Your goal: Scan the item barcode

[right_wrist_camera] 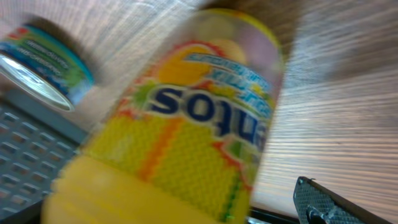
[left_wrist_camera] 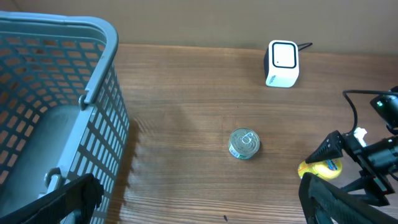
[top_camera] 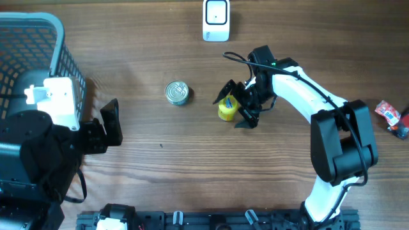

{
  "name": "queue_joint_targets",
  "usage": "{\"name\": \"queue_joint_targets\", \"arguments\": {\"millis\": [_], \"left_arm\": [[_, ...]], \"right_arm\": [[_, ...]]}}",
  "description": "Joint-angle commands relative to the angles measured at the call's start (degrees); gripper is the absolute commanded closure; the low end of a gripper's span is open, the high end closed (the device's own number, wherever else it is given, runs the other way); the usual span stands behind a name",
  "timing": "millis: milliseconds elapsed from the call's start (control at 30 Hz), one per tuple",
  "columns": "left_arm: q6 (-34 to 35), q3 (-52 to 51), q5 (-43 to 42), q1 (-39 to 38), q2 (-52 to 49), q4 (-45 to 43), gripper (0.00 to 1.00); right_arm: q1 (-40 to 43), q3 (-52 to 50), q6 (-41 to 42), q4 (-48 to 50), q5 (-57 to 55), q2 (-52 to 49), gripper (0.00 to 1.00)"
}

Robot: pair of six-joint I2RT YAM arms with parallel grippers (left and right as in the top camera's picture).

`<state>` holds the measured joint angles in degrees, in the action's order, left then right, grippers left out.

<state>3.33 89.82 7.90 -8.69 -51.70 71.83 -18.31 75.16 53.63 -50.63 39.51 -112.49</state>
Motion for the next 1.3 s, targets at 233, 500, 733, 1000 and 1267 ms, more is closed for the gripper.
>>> {"name": "queue_joint_targets", "arguments": {"millis": [233,500,733,1000,1267], "left_arm": [[0.55,0.07,0.79,-0.11,-1.79,-2.01,0.00],[0.57,0.07,0.76,-0.11,-3.34,-1.95,0.00],[1.64,0.07,0.79,-0.11,-3.34,-1.66,0.00],[1.64,0.07,0.79,-0.11,-3.34,-0.81,0.00],[1.62,0.07,0.79,-0.11,-3.34,-0.37,0.00]], "right_arm": [[-6.40,0.17,-2.25,-6.99,-29.44,20.09,0.00],[-10.91,0.17,4.28,-19.15,-45.51,21.68,0.00],[-12.83,0.17,9.51,-8.20,-41.53,17.68,0.00],[-14.43,0.17,16.20,-4.83,-42.03,10.36,0.00],[-14.36,0.17,18.95,-1.33,-42.47,3.89,0.00]]}}
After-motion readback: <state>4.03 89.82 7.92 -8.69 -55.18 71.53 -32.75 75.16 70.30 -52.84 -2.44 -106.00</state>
